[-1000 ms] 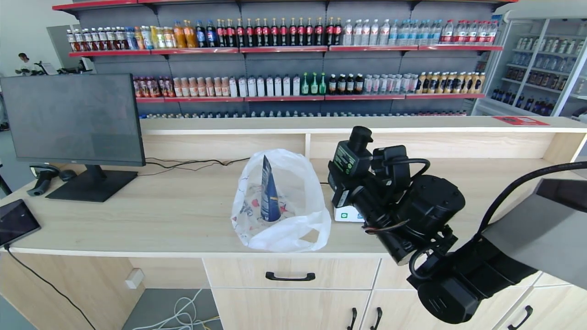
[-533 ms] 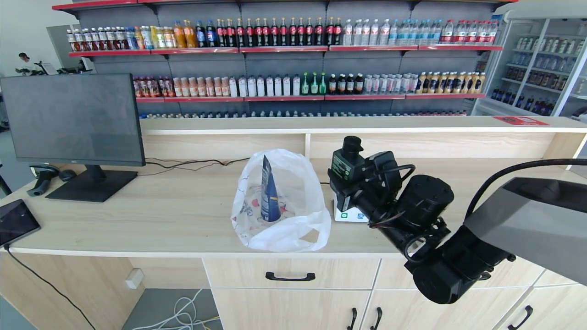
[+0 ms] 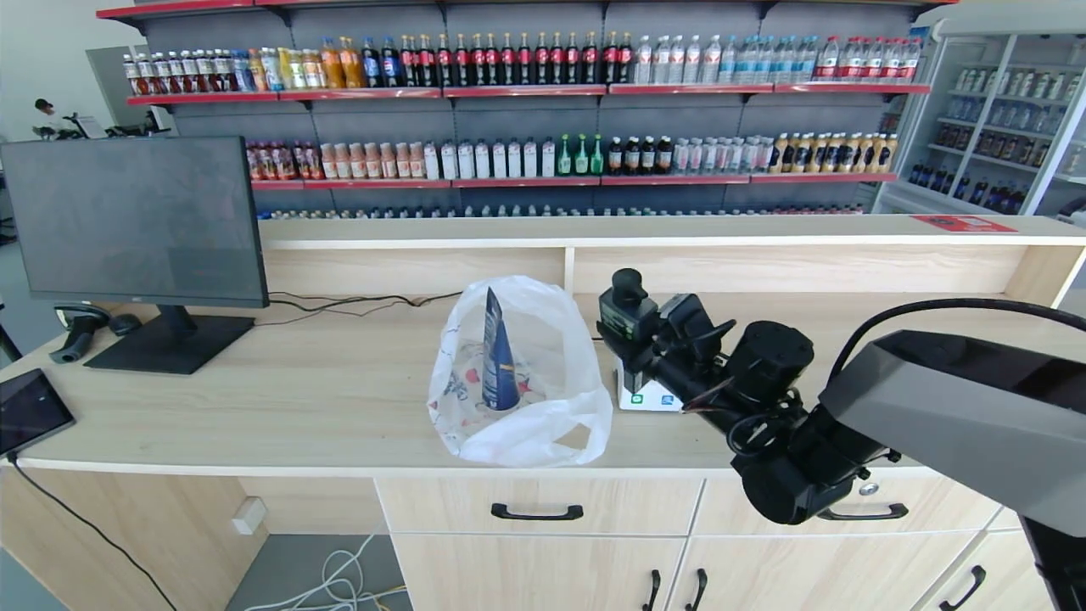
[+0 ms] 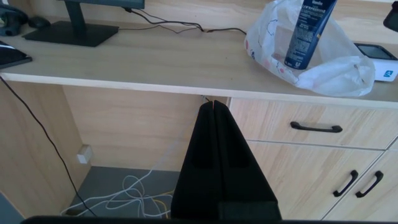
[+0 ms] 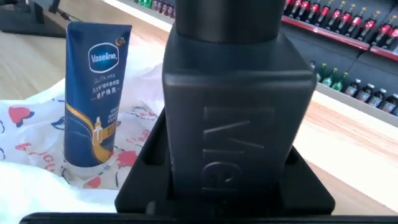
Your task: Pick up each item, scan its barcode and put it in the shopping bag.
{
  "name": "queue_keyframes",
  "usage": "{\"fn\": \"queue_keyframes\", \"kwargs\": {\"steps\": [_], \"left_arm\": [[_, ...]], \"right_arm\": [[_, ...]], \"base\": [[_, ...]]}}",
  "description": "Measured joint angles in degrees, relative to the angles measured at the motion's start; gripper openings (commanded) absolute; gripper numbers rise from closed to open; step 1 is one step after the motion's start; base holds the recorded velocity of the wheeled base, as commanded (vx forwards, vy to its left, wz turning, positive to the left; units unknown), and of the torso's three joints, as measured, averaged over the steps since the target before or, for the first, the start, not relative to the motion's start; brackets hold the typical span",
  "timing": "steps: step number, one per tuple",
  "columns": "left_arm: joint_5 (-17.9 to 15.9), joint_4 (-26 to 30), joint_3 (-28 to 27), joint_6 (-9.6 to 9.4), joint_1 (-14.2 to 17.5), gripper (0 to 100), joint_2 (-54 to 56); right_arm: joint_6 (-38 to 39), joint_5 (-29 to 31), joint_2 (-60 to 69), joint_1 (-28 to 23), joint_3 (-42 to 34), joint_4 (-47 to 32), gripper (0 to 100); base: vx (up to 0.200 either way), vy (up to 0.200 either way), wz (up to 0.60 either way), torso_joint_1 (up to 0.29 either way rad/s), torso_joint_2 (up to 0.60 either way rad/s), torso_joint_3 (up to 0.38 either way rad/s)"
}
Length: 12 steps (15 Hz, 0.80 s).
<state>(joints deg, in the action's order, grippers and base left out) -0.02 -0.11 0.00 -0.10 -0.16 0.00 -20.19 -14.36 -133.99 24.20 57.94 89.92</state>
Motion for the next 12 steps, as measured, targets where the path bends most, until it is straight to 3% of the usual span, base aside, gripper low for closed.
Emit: {"fn": "queue_keyframes", "kwargs": {"steps": [4, 12], "left_arm": [[0.0, -0.3, 0.0, -0.22, 0.0, 0, 0.0], [-0.1, -0.3, 0.0, -1.13, 0.0, 0, 0.0]], "right_arm": [[-5.8, -4.6, -3.1, -5.0, 6.1, 0.1, 0], [-11.8, -12.1, -9.9, -6.0, 12.9, 0.0, 0]], "base": [[0.000, 0.000, 0.00, 0.000, 0.00, 0.000], [0.000, 0.000, 0.00, 0.000, 0.00, 0.000]]}}
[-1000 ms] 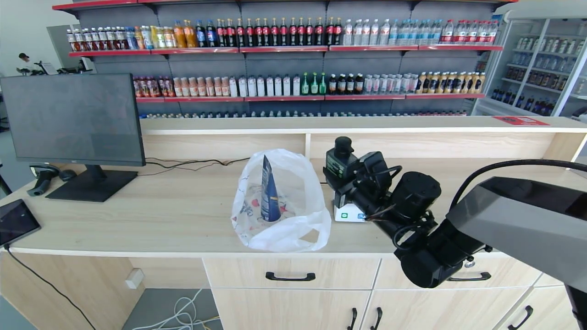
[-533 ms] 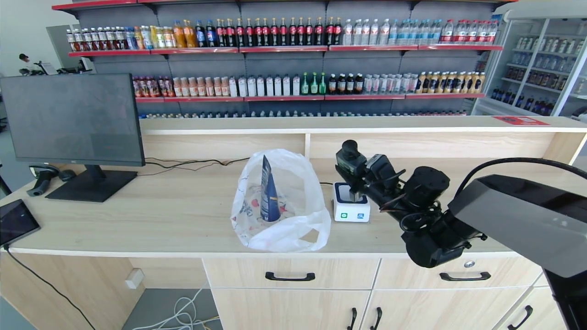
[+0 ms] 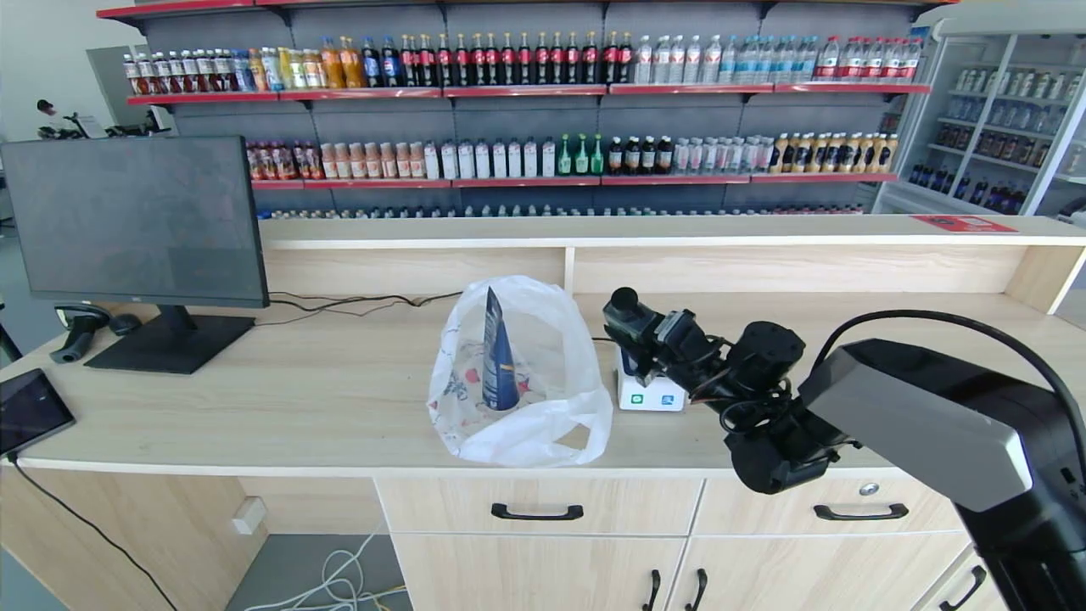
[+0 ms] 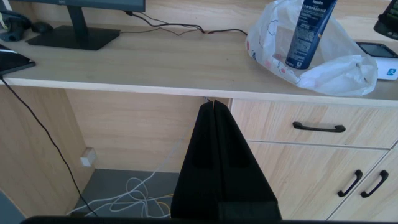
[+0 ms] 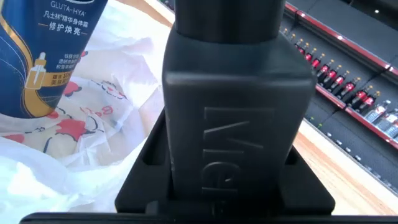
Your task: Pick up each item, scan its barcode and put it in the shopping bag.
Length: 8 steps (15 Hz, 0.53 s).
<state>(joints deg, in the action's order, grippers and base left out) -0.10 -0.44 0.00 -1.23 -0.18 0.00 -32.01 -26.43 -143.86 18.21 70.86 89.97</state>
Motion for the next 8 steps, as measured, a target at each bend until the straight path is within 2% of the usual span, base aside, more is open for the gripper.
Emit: {"fn": "queue_keyframes", "kwargs": {"steps": [5, 8], "left_arm": [[0.0, 0.0, 0.0, 0.01, 0.0, 0, 0.0], [0.0, 0.0, 0.0, 0.00, 0.0, 0, 0.0]], "right_arm": [[-0.8, -2.8, -4.2, -1.6, 4.7, 0.0, 0], [-0.2, -2.9, -6.6, -3.0, 11.2, 0.0, 0]], "base": [[0.000, 0.000, 0.00, 0.000, 0.00, 0.000], [0.000, 0.000, 0.00, 0.000, 0.00, 0.000]]}}
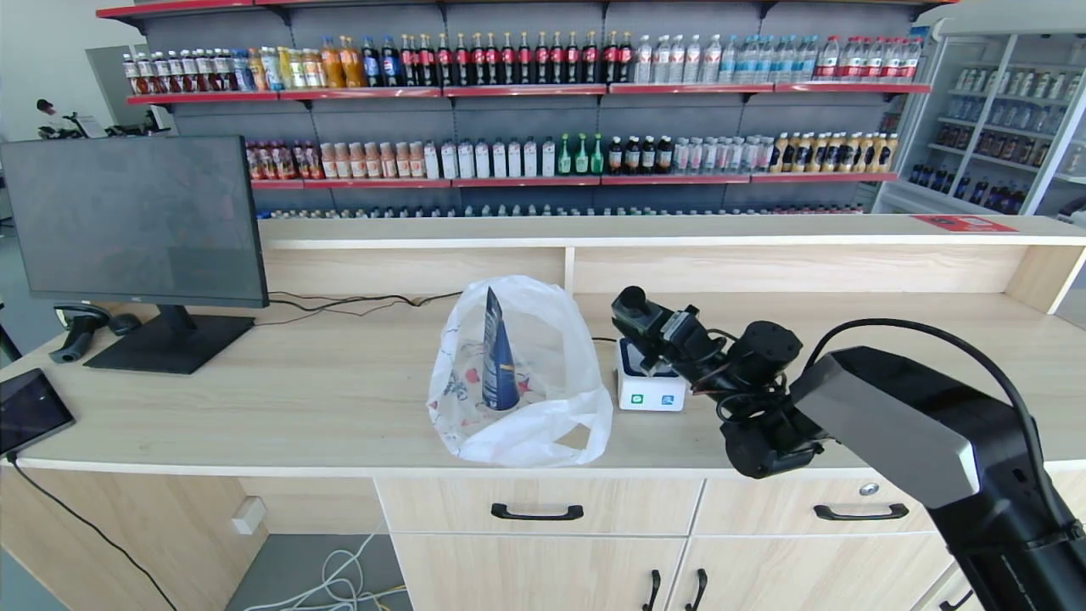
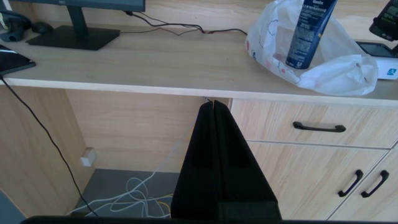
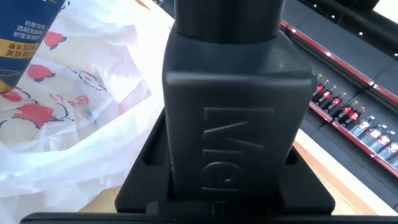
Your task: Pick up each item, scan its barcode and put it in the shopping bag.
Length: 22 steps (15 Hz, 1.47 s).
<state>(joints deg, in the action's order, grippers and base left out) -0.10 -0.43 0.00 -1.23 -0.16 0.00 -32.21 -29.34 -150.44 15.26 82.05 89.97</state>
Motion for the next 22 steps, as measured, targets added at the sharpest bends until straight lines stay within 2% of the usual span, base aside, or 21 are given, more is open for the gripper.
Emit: {"fn": "queue_keyframes", "kwargs": {"steps": [4, 22], "left_arm": [[-0.1, 0.1, 0.0, 0.01, 0.0, 0, 0.0], [-0.1, 0.2, 0.0, 0.09, 0.0, 0, 0.0]], "right_arm": [[1.0, -1.3, -2.9, -2.1, 4.3, 0.0, 0], [1.8, -1.7, -4.9, -3.6, 5.1, 0.0, 0]], "base": [[0.000, 0.000, 0.00, 0.000, 0.00, 0.000], [0.000, 0.000, 0.00, 0.000, 0.00, 0.000]]}}
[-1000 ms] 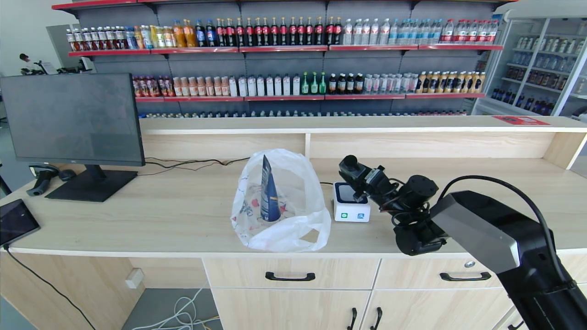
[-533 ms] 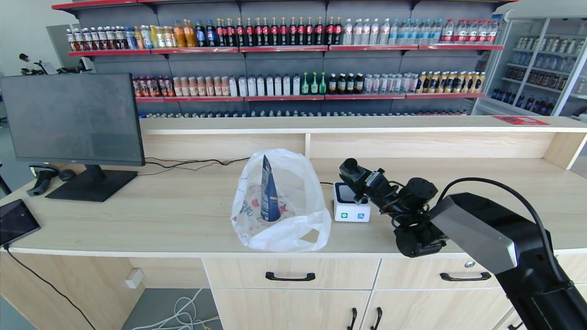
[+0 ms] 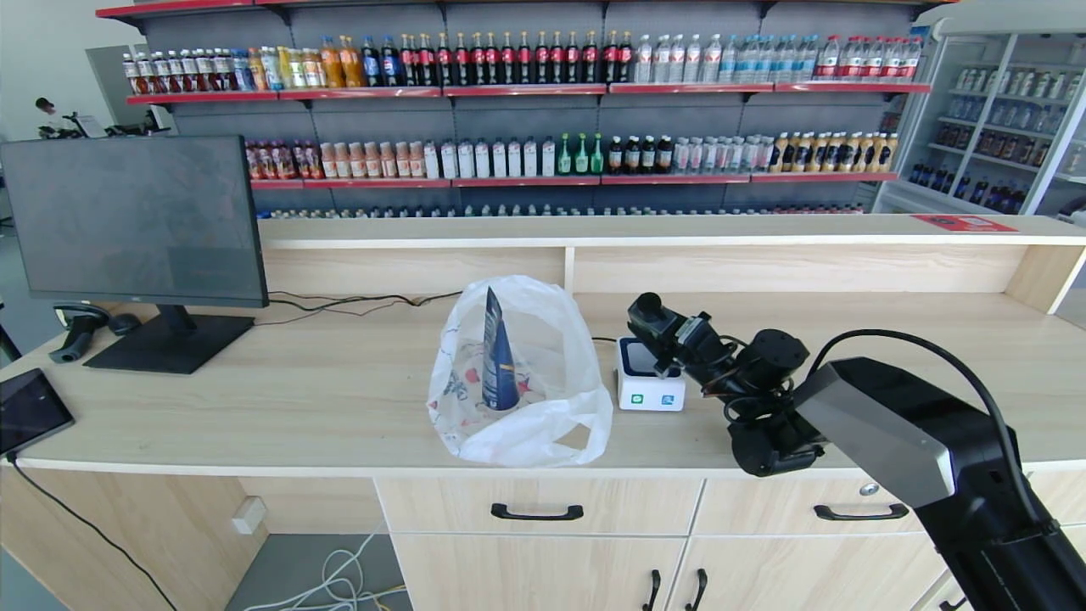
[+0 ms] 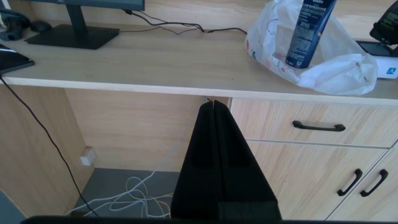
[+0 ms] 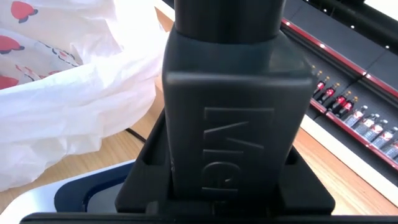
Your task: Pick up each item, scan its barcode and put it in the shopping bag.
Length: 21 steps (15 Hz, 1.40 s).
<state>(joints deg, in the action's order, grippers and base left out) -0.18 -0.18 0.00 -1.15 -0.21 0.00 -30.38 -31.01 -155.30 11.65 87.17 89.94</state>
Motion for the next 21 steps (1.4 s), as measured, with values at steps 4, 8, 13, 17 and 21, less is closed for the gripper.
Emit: {"fn": "queue_keyframes", "kwargs": {"steps": [4, 8, 13, 17, 21], "left_arm": [[0.0, 0.0, 0.0, 0.02, 0.0, 0, 0.0], [0.0, 0.1, 0.0, 0.09, 0.0, 0, 0.0], [0.0, 0.1, 0.0, 0.06, 0.0, 0, 0.0], [0.0, 0.1, 0.0, 0.17, 0.0, 0, 0.0], [0.0, 0.1, 0.0, 0.17, 0.0, 0, 0.0]], "right_arm": [[0.5, 0.0, 0.0, 0.2, 0.0, 0.0, 0], [1.5, 0.1, 0.1, 0.7, 0.0, 0.0, 0], [6.7, 0.1, 1.4, 2.8, -0.1, 0.0, 0], [11.6, 0.2, 5.2, 3.0, -0.5, 0.0, 0], [16.7, 2.8, 12.0, 3.6, -5.1, 0.0, 0]], "base": [[0.000, 0.000, 0.00, 0.000, 0.00, 0.000], [0.000, 0.000, 0.00, 0.000, 0.00, 0.000], [0.000, 0.000, 0.00, 0.000, 0.00, 0.000], [0.000, 0.000, 0.00, 0.000, 0.00, 0.000], [0.000, 0.000, 0.00, 0.000, 0.00, 0.000]]}}
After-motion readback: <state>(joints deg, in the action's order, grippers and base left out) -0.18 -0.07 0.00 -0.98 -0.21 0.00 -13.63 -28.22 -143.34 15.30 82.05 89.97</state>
